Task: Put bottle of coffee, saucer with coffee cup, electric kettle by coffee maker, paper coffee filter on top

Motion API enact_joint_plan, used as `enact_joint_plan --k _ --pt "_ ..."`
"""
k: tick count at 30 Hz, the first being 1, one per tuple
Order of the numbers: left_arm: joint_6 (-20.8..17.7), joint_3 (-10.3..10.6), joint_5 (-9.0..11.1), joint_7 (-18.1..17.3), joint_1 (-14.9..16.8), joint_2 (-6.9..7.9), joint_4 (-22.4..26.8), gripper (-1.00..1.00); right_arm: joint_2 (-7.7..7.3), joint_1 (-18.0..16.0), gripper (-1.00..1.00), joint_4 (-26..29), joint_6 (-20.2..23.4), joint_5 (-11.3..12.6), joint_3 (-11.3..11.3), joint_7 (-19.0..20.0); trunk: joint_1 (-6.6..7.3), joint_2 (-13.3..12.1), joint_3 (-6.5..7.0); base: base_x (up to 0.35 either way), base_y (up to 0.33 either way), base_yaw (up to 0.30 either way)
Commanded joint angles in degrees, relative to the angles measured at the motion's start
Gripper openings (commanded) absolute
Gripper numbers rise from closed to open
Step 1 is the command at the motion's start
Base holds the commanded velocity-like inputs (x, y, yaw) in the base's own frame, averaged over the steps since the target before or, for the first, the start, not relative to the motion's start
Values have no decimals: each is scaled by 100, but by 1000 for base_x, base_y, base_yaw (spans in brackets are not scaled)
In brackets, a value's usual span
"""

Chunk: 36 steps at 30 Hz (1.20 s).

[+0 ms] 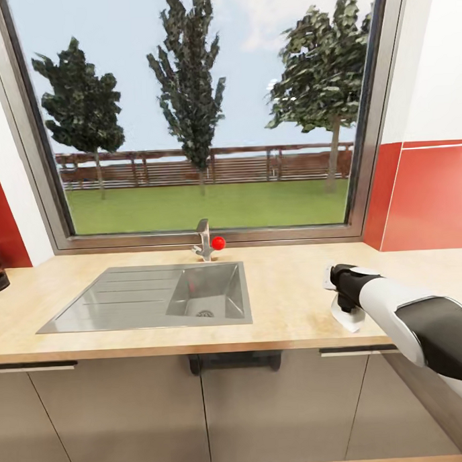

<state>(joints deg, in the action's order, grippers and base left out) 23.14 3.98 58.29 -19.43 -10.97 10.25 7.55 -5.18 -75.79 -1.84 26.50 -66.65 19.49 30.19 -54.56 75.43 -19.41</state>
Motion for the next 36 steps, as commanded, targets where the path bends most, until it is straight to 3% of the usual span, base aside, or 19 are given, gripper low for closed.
enact_joint_plan --k 1,14,15,36 --pt "13 41 60 -17 -2 1 7 100 -1 -4 100 -2 4 0 28 26 0 4 -6 0 0 0" --pt "24 41 60 -17 -2 -14 2 100 -5 3 100 0 12 11 28 1 0 4 -6 0 0 0" --pt "24 41 60 -17 -2 -14 2 100 -7 3 -100 0 9 9 28 4 0 4 -6 0 0 0" --pt "24 41 60 -17 -2 -14 10 100 -18 3 -100 0 -31 24 28 22 0 4 -6 0 0 0"
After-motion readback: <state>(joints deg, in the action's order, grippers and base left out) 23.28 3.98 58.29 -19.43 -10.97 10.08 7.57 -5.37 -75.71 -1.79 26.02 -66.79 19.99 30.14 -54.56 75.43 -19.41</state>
